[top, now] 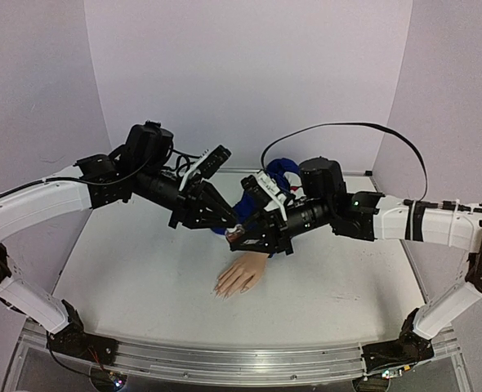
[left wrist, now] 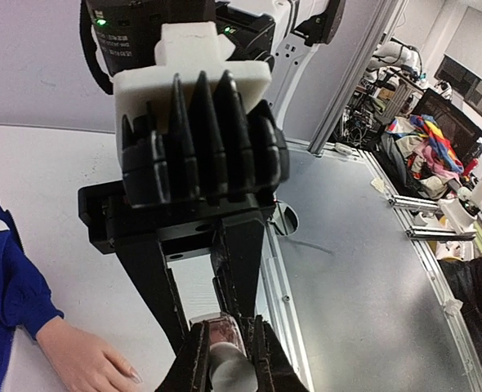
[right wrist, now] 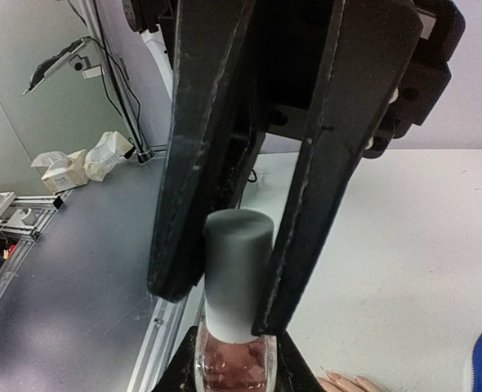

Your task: Paint the nails

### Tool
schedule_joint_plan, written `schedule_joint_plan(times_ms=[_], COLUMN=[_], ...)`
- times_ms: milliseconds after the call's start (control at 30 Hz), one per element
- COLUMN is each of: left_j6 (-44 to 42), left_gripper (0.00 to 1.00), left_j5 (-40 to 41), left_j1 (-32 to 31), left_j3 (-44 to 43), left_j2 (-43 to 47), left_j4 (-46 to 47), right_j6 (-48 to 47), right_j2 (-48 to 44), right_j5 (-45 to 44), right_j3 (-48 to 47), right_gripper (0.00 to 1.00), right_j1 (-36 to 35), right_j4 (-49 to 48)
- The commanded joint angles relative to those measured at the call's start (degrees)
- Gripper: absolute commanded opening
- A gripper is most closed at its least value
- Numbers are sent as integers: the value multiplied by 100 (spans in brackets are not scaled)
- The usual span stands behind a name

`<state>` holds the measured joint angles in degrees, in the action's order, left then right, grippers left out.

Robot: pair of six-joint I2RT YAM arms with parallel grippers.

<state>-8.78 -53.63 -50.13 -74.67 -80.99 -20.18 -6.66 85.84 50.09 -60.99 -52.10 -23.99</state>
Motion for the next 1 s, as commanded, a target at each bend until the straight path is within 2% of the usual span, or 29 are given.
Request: schedule_joint_plan(times_ms=[0,300,433,500,800,967], left_j6=[94,-93,-99,-116,-170,-203], left_gripper=[12,48,53,50,26,7], left_j5=[57,870,977,1071,1385,1807], left_j1=[-122,-120,-120,-122,-121,-120], left_j3=[-435,-412,-483,-523,-586,-578], left_j2=[21,251,253,229,220,247], left_j4=[-256,-657,-788,-886,-940,-935], right_j6=[-352,-363,-369,-380,-389,-360], right_j2=[-146,-73,-67,-91,-76,-77], right_j5=[-701,-956,-1039,-1087,-1137,-1346], right_j3=[-62,-49,-45,-40,-70,-46], right_gripper=[0,0,0,0,0,1], right_j1=[-76,-79,-72,-75,-77,-80], right_j4=[-387,-367,-331,-322,-286,-283])
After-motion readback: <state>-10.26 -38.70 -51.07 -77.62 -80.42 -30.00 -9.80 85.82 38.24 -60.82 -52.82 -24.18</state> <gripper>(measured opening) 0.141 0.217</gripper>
